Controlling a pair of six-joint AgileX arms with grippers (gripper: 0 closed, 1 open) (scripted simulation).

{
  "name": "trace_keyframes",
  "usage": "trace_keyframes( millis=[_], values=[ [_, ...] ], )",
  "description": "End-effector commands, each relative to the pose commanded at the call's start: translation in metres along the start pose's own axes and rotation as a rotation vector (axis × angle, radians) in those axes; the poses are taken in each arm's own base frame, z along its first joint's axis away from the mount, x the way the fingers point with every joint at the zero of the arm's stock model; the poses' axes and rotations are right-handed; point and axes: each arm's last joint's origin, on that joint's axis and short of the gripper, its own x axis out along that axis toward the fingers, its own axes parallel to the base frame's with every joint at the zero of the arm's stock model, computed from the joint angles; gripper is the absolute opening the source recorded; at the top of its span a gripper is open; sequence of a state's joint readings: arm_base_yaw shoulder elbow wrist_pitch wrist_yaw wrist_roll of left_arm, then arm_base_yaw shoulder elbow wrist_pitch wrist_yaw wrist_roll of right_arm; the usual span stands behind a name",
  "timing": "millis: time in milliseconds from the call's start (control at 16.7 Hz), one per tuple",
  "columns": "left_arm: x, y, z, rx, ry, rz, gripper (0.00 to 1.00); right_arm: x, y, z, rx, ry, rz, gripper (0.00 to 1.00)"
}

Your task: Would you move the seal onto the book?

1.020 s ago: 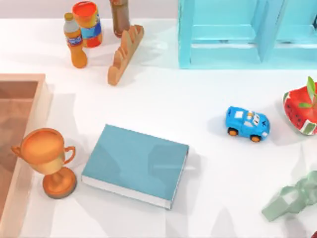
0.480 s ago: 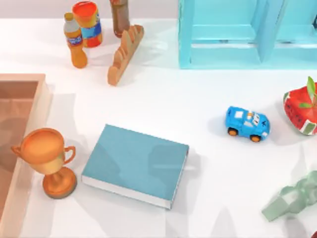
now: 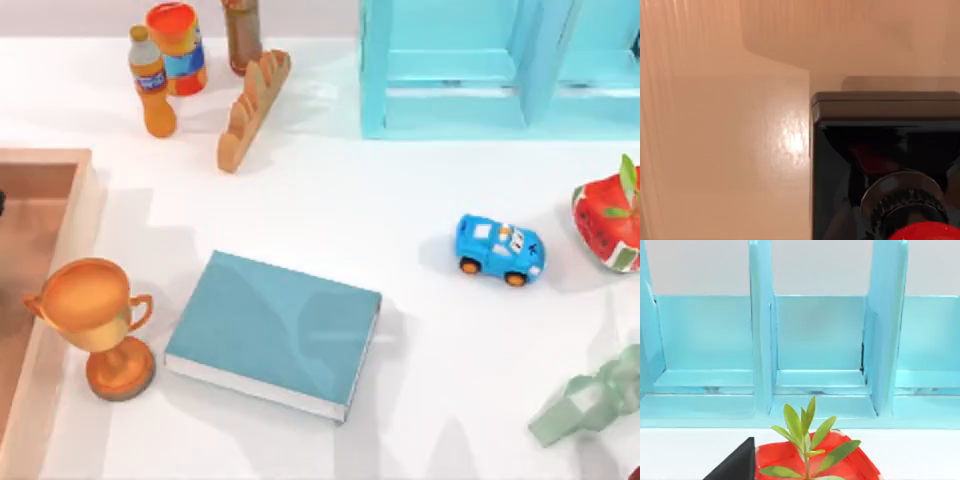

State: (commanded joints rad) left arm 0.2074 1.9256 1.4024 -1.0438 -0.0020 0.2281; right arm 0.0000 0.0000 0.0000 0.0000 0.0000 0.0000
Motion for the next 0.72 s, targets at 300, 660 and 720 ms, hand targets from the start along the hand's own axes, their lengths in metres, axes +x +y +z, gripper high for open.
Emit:
trace_keyframes(
  millis=[300,660,720],
  values=[
    [-0.067,-0.070,0.009,0.004,0.030,-0.002,0.00,0.000,0.000,0.000,0.000,0.000,0.000,1.00],
    [-0.132,-0.131,-0.011,0.008,0.003,-0.001,0.00,0.000,0.000,0.000,0.000,0.000,0.000,1.00],
    [-0.132,-0.132,-0.011,0.008,0.002,-0.001,0.00,0.000,0.000,0.000,0.000,0.000,0.000,1.00]
  ],
)
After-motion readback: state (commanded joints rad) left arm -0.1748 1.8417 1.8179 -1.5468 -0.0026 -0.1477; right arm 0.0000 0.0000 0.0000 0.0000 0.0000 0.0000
